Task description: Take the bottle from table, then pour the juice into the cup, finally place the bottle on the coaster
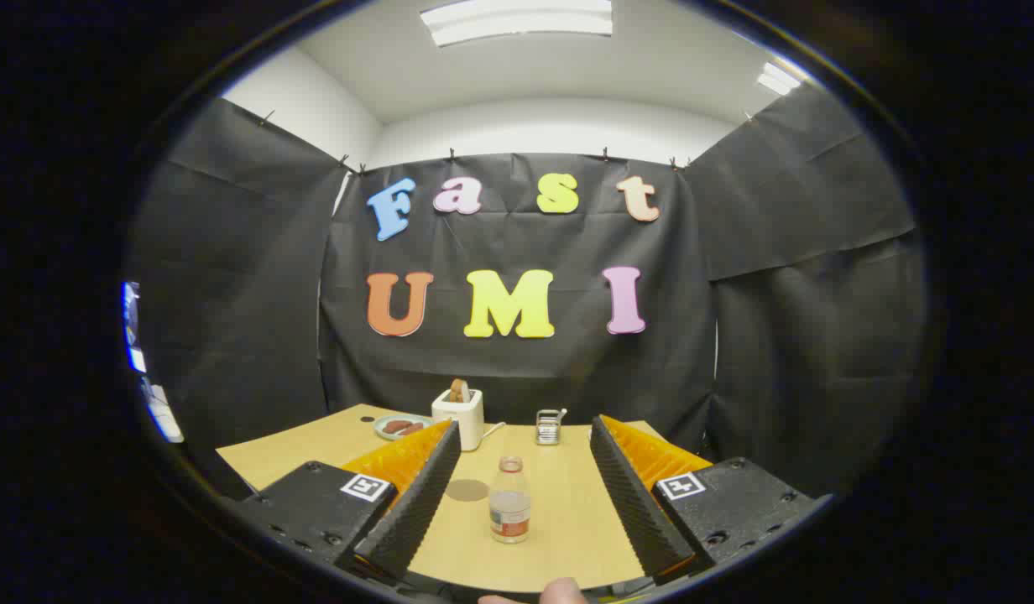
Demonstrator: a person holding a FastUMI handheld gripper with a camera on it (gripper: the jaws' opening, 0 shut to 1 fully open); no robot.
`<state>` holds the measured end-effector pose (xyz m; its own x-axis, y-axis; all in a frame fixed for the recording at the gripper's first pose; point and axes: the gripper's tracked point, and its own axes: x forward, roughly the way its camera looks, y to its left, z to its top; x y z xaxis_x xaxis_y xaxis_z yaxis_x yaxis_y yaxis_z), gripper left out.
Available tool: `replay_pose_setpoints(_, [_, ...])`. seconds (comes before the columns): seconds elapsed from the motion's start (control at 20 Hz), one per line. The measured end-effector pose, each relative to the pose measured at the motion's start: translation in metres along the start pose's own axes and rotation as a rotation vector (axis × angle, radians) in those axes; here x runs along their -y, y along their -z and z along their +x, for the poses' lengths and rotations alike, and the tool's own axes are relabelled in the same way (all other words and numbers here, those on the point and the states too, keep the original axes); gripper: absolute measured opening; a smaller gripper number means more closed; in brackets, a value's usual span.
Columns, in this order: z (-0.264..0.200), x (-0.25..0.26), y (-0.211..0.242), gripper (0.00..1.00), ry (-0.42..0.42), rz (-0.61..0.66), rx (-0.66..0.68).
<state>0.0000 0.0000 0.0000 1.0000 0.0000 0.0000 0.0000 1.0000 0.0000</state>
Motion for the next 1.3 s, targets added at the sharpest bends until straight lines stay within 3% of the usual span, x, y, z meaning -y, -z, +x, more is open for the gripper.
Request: replay_pose_setpoints(1.3, [0.006,-0.003,0.001,1.00,0.014,0.003,0.010])
